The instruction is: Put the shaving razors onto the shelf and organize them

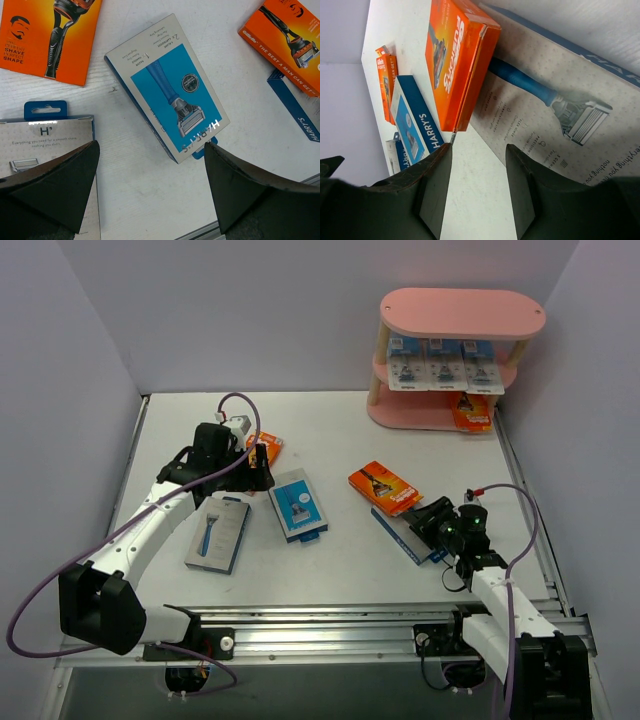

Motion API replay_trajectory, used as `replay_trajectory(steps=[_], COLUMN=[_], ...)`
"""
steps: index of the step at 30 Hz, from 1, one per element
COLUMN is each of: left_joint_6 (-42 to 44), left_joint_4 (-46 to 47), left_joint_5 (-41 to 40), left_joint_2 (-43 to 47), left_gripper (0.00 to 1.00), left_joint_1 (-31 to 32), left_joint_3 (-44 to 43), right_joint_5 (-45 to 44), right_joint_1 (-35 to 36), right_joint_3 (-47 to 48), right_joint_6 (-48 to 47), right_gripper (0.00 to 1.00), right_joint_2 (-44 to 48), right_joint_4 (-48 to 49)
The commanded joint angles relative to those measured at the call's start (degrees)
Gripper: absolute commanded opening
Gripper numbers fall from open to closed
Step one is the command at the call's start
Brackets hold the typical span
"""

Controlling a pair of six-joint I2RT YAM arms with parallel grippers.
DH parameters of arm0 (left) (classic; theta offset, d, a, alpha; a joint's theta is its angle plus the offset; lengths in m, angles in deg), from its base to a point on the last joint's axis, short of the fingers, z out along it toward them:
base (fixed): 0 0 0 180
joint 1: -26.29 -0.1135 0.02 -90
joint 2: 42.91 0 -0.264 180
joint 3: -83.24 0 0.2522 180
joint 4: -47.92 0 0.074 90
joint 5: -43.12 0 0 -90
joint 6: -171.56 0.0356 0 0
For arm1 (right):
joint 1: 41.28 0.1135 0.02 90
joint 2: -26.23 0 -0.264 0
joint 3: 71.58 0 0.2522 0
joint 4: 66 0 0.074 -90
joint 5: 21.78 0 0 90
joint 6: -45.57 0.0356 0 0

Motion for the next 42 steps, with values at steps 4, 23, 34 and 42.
replay_trajectory(steps=[4,23,34,42], left_joint_6=[0.57,0.75,0.66,0.75], left_joint_4=[0.44,0.35,0.35,0.35], left_joint_5=[1.19,1.81,2.07,2.16], left_joint_2=[0.02,-0.16,-0.33,-0.33], left_gripper=[0.95,0.95,0.94,0.95], left_joint_1=[0.18,0.1,0.1,0.1], left_joint_3=[-2.31,-2.49,-2.49,-2.49], right_joint_5=[1.74,4.11,5.16,6.22], right_joint_1=[-0.4,-0.4,-0.49,-0.49], right_joint_3=[2.6,8.67,7.88,8.05], right_joint_6=[-0.3,-1.88,-1.26,-1.26], right_gripper=[0.43,0.33,0.18,0.2], right_joint_2=[-0.37,-13.38,-15.66,-18.82], right_joint_4=[4.06,6.18,9.25,11.09])
